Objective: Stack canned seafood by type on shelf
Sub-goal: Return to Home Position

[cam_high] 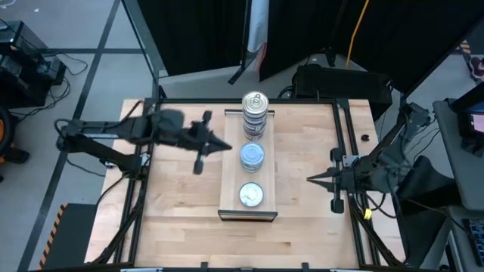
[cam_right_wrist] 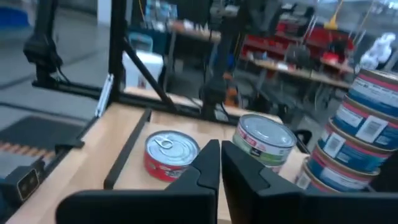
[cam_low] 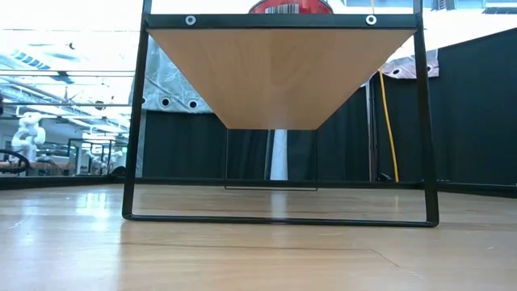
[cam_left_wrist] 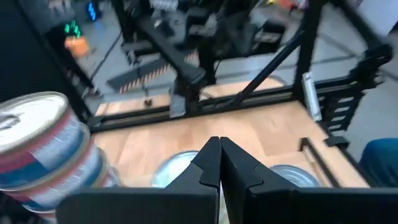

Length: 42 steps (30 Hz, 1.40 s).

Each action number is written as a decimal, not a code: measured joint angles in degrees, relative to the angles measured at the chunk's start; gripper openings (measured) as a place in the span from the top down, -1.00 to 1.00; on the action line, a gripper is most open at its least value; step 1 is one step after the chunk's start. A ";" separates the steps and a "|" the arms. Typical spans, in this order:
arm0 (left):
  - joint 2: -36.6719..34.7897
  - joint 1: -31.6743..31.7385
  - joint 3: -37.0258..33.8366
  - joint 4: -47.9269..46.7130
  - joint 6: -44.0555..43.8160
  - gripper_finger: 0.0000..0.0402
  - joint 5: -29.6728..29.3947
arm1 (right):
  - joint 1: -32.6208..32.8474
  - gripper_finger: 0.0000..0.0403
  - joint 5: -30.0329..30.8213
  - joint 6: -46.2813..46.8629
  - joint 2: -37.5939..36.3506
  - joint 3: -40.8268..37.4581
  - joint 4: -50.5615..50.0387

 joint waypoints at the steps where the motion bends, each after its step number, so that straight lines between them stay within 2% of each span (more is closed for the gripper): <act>1: -2.02 -0.70 -3.52 2.84 -0.08 0.98 -0.16 | -0.05 0.95 -0.25 -1.77 -1.01 -3.07 4.42; 4: -8.35 -2.85 -14.15 11.25 -0.39 0.98 -0.77 | -1.52 0.99 -4.98 -7.36 -3.20 -11.64 17.96; 9: -20.72 -4.36 -31.77 23.61 -1.45 0.99 -6.32 | -7.11 1.00 -13.49 -16.27 -3.99 -24.30 45.45; 13: -28.90 -4.36 -43.72 29.13 -3.69 0.99 -7.52 | -13.98 1.00 -18.08 -16.62 -2.84 -30.62 54.94; 18: -35.20 -4.33 -53.11 33.33 -3.86 0.99 -10.29 | -22.55 1.00 -22.74 -8.89 -1.80 -32.48 53.85; 21: -37.02 -4.33 -58.31 39.01 -3.81 0.99 -12.16 | -26.40 1.00 -27.13 -4.25 -0.15 -32.48 51.90; 25: -38.52 -4.33 -63.50 46.46 -2.05 0.99 -12.36 | -29.44 1.00 -31.28 -0.32 2.22 -32.51 48.49; 29: -39.52 -4.31 -66.08 46.66 -0.71 0.99 -13.87 | -31.70 1.00 -36.25 2.70 2.45 -32.53 45.35; 33: -40.33 -4.20 -67.97 46.52 0.72 0.99 -17.60 | -34.55 1.00 -37.51 5.67 1.70 -32.53 41.21; 38: -42.04 -4.16 -70.59 46.81 -0.12 0.99 -17.39 | -35.80 1.00 -38.99 8.41 1.25 -32.79 39.84; 42: -43.37 -4.19 -73.26 48.24 -1.91 0.99 -17.26 | -35.71 1.00 -39.02 11.35 1.25 -35.73 43.06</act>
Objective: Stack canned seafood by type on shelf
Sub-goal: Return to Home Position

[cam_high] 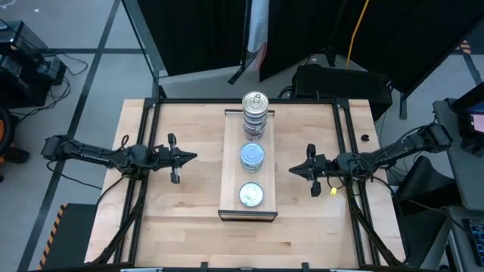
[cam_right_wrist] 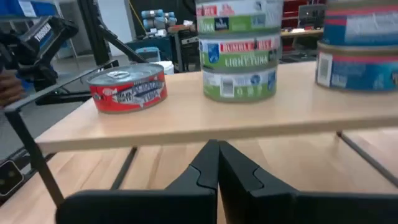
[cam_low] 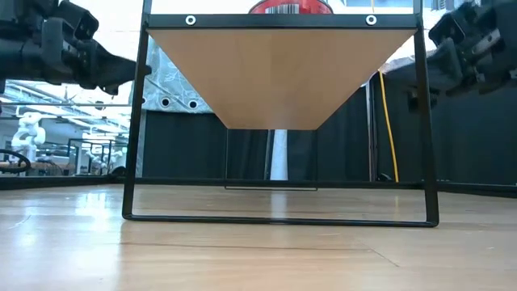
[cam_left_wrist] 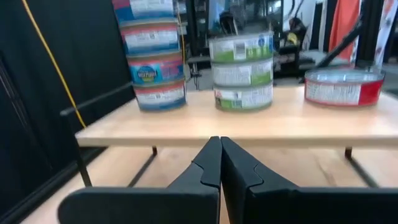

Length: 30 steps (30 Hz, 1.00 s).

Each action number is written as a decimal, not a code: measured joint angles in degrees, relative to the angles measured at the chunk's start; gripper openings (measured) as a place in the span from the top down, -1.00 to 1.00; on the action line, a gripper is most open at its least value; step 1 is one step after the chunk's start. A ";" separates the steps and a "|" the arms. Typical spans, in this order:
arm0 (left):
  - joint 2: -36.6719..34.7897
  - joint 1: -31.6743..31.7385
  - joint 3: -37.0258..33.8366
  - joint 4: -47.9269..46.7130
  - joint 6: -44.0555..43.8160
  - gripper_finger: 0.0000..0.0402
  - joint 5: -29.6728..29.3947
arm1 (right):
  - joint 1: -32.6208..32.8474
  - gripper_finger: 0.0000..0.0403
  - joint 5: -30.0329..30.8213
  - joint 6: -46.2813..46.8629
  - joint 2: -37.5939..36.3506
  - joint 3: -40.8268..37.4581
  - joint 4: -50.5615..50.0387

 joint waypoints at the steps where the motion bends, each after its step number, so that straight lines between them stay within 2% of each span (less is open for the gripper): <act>1: -0.25 0.01 0.00 0.06 -0.27 0.99 0.04 | 0.00 1.00 -0.02 0.45 0.00 -1.17 1.51; 8: -1.51 -0.01 0.00 -0.59 1.02 0.99 1.38 | -0.02 1.00 -1.46 0.58 -0.03 -2.76 1.97; 14: -7.52 0.04 0.00 -2.26 4.21 0.99 1.18 | -0.04 1.00 -4.41 -0.17 -3.44 -2.76 -1.68; 19: -13.85 0.04 -0.02 -7.77 5.67 0.99 -0.29 | -0.04 1.00 -4.48 1.46 -10.23 -2.76 -9.85; 22: -17.38 0.04 -0.04 -10.66 5.91 0.99 -1.92 | -0.07 1.00 -4.47 -0.90 -15.20 -2.74 -11.90; 30: -23.24 0.04 -0.04 -15.72 5.65 0.99 -1.97 | -2.09 1.00 -4.75 -2.38 -28.98 -2.74 -23.83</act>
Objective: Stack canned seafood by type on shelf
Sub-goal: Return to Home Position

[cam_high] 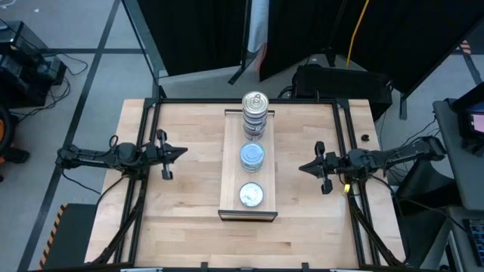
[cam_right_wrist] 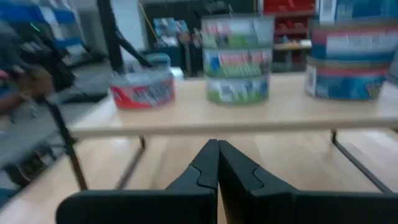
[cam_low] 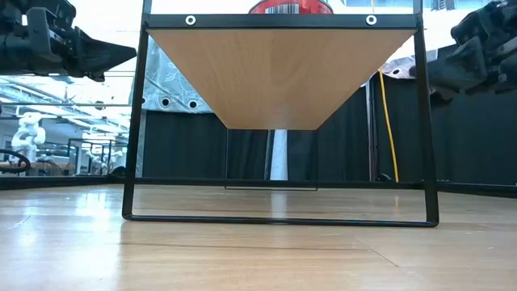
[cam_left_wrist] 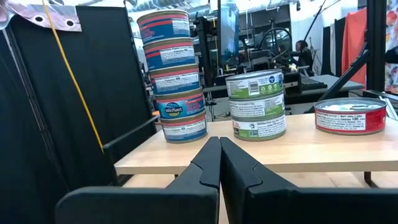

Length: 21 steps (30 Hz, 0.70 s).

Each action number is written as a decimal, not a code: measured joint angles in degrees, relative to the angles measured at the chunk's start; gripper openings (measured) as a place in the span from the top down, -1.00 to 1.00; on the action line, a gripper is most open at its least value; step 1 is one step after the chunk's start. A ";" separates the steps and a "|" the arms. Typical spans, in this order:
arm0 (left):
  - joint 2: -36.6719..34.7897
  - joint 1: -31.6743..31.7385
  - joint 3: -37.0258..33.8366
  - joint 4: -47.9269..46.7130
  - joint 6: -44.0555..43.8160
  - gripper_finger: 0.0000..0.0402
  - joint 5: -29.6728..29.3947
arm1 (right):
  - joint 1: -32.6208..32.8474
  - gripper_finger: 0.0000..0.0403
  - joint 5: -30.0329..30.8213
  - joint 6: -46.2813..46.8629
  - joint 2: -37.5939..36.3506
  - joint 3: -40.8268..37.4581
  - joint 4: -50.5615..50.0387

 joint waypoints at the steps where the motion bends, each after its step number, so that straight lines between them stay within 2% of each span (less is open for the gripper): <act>1: -0.45 0.00 -0.02 -0.53 -0.02 0.99 0.01 | -0.26 1.00 -1.08 -0.04 -1.72 0.00 -0.46; 4: -1.35 0.00 -0.02 -1.90 -0.08 0.99 0.13 | -0.91 1.00 -5.39 -1.36 -6.60 0.00 -2.30; 10: -1.49 0.00 -0.02 -2.36 -1.57 0.99 0.16 | -3.56 1.00 -5.70 -2.06 -15.90 0.03 -12.52; 21: -1.58 0.00 -0.04 -3.59 -1.99 0.99 0.81 | -5.26 1.00 -7.30 -4.56 -15.87 0.07 -13.08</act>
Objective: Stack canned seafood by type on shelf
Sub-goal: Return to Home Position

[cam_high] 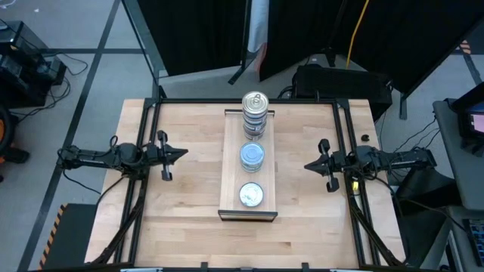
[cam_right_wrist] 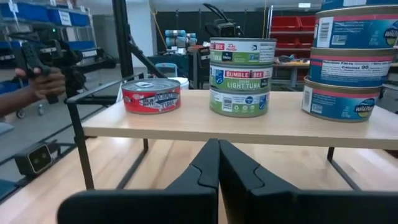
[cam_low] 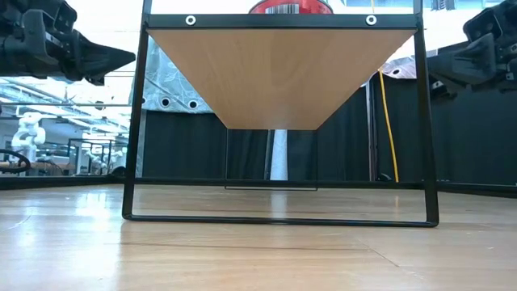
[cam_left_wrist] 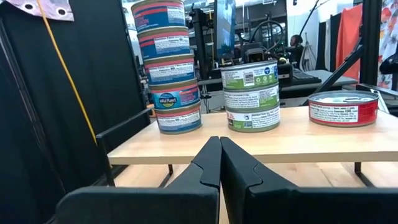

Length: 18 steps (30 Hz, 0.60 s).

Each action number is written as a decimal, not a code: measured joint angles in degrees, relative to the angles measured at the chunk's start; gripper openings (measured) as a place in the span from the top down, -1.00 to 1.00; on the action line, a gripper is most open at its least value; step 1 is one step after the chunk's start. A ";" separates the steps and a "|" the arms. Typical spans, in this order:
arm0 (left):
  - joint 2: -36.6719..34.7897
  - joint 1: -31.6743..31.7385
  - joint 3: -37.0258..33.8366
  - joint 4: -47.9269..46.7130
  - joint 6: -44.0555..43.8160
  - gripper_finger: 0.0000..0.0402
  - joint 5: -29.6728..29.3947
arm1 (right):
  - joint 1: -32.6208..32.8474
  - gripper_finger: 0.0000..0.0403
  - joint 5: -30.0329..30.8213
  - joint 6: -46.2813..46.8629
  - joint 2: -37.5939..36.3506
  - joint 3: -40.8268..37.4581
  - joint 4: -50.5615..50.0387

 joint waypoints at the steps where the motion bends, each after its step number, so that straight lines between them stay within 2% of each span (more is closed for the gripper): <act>1: 0.00 0.00 0.00 0.11 0.33 0.99 -0.02 | 0.00 1.00 -0.17 -0.38 0.02 0.00 -0.02; 6: -0.31 0.00 0.00 -0.26 -0.01 0.99 -0.59 | 0.00 1.00 -1.40 -0.04 0.02 0.01 -0.26; 13: -0.32 1.49 -0.02 -5.94 -3.22 0.99 -1.19 | 0.00 1.00 -0.76 -1.37 0.27 0.02 -0.24; 18: -0.59 3.47 -0.02 -6.25 -2.38 0.99 0.32 | 0.02 1.00 0.33 -8.59 0.26 0.02 -0.08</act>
